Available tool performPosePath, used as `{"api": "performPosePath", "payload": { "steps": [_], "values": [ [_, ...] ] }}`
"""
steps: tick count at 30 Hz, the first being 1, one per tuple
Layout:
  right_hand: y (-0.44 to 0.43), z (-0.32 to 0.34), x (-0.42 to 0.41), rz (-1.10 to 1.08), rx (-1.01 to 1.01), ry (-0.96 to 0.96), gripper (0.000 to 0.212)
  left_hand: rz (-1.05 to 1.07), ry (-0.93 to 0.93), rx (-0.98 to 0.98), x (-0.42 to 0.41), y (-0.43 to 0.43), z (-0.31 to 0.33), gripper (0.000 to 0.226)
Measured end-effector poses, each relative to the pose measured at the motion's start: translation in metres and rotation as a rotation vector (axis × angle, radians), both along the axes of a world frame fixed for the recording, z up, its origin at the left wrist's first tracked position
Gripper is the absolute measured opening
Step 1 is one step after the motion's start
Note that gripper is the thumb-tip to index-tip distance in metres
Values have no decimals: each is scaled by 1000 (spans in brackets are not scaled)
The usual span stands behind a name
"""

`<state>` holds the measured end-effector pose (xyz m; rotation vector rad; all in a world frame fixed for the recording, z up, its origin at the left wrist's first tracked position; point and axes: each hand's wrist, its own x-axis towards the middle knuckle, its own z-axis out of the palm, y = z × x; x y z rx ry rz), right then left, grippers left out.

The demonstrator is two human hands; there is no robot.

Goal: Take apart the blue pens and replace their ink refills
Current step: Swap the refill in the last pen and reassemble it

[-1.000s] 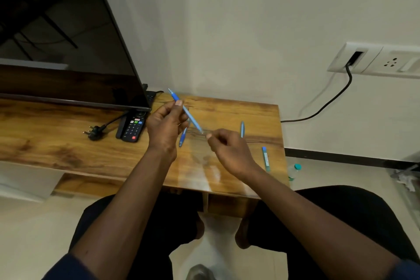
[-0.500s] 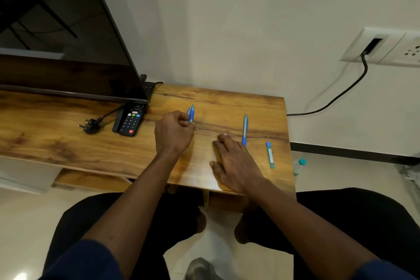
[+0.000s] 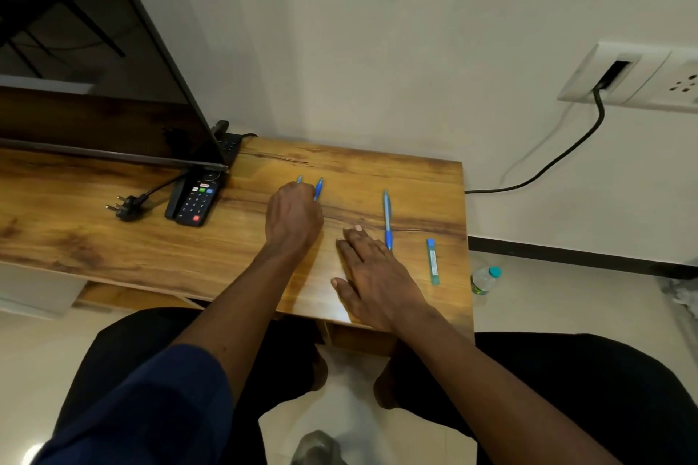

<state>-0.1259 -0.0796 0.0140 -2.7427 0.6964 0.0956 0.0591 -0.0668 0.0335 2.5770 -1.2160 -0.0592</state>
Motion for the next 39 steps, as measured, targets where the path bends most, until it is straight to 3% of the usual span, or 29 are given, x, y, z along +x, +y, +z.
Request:
{"api": "performPosePath", "payload": {
  "steps": [10,13,18,25,32,39],
  "values": [
    [-7,12,0,4,66,14,72,9,-14,16,-1,-5,0,17],
    [-9,23,0,-42,68,-58,59,-13,-2,-43,-5,-3,6,31],
    [-21,28,6,-460,78,-389,34,-130,195,-249,-18,-2,28,44],
    [-51,19,20,-690,76,-263,37,-351,139,-76,-28,6,37,56],
    [-59,12,26,-737,43,-240,18,-295,241,-60,-16,9,31,56],
    [-57,42,27,-733,119,-365,31,-164,451,-240,-13,12,50,57]
  ]
}}
